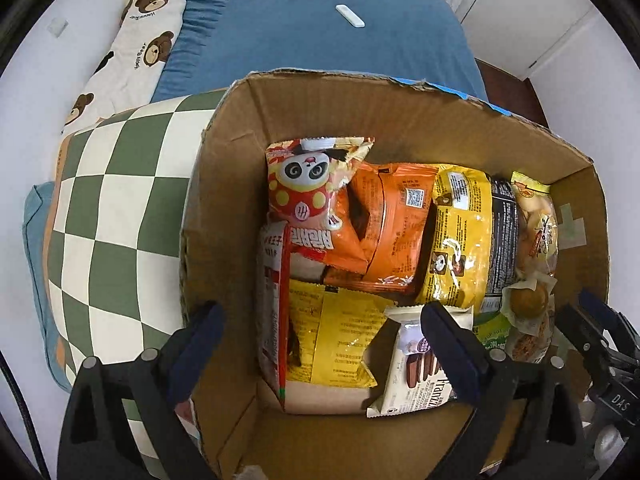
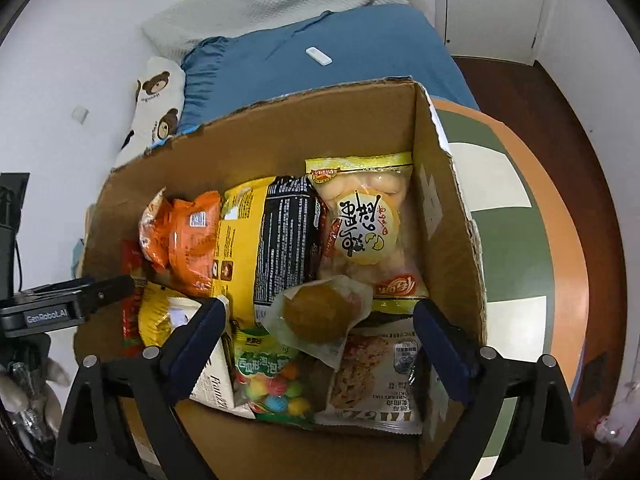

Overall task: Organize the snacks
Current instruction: 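Drop both snacks into the box on top of the others and release, then move both open tools back toward the last snacks on the blanket, then grasp the small red packet with the right tool while the left tool grasps the dark red sachet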

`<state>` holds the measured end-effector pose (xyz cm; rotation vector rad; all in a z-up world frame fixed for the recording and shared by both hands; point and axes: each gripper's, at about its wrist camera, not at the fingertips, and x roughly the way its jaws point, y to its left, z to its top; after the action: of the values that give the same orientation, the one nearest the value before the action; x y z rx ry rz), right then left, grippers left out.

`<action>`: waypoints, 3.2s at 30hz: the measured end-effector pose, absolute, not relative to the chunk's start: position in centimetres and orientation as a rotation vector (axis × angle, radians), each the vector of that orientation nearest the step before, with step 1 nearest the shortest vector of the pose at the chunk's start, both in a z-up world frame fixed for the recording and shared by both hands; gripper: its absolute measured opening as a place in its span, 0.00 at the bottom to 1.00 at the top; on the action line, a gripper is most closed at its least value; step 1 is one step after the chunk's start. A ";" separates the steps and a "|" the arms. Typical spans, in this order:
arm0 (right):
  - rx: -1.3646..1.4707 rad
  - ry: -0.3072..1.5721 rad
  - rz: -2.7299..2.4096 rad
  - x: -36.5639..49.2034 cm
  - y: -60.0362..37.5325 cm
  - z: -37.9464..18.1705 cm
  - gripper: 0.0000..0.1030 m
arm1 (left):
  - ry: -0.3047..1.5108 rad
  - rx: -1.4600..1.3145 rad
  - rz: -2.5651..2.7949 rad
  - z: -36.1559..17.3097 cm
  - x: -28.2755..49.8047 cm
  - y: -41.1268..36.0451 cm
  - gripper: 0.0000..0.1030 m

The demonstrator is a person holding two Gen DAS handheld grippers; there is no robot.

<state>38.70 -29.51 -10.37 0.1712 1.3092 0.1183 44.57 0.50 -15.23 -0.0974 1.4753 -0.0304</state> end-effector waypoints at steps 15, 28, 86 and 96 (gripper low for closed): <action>0.013 1.268 0.070 35.0 -27.4 -8.6 0.95 | 1.331 -0.016 -0.019 -12.6 39.0 -1.8 0.97; -0.011 1.141 0.066 30.4 -26.2 -4.6 0.95 | 1.158 -0.048 -0.033 -7.0 34.1 -1.7 0.97; 0.247 1.227 -0.041 19.9 -21.4 -16.3 0.54 | 1.431 0.189 -0.148 -24.5 29.0 8.5 0.97; 0.261 1.259 -0.007 16.2 -19.3 -16.2 0.54 | 1.442 0.123 -0.185 -24.2 26.6 9.6 0.67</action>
<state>16.22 -19.33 -16.24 0.2614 1.2591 -0.0071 26.59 9.63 -24.16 0.1232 1.4420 -0.1846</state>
